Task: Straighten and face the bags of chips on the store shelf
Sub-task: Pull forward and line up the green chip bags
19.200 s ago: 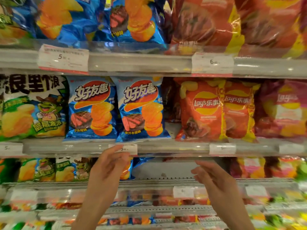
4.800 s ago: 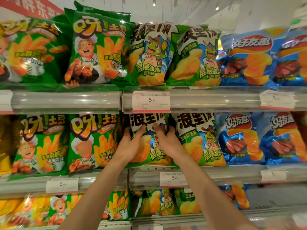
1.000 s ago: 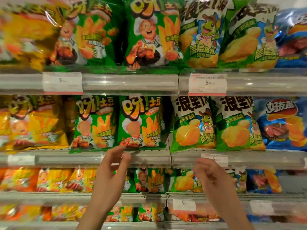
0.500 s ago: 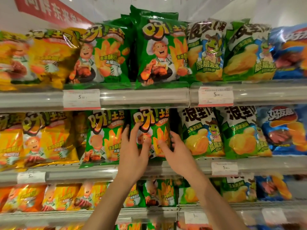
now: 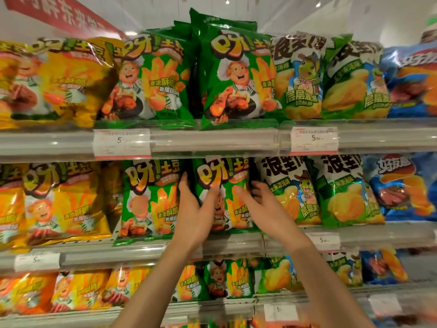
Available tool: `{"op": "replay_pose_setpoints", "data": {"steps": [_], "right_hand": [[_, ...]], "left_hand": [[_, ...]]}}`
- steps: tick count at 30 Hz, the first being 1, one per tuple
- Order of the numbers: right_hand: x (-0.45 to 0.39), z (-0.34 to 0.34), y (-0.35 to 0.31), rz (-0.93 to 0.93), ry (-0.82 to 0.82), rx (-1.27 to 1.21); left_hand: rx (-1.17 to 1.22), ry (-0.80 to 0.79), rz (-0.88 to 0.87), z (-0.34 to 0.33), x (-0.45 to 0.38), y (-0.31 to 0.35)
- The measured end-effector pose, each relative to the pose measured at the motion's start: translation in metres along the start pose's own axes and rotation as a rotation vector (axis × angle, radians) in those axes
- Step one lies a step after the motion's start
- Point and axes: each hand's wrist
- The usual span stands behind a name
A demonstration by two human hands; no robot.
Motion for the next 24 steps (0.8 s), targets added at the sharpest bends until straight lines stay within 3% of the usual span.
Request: {"op": "replay_pose_setpoints", "data": {"steps": [7, 14, 20, 24], "right_hand": [[-0.022, -0.017, -0.029, -0.05, 0.034, -0.1], [-0.025, -0.019, -0.022, -0.07, 0.141, -0.163], [-0.026, -0.018, -0.023, -0.053, 0.09, -0.098], [-0.024, -0.018, -0.013, 0.099, 0.129, -0.061]], "left_hand": [[0.056, -0.003, 0.158, -0.011, -0.038, 0.013], [0.059, -0.07, 0.167, -0.024, -0.042, 0.014], [0.058, -0.052, 0.147, -0.019, -0.034, 0.004], [0.077, -0.06, 0.157, -0.021, -0.017, 0.002]]}}
Point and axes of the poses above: each hand's wrist, its own x-axis away from the middle knuckle, its own z-axis out of the back of the hand, y = z × x, and after that the axes turned 7 degrees about y, right-handed
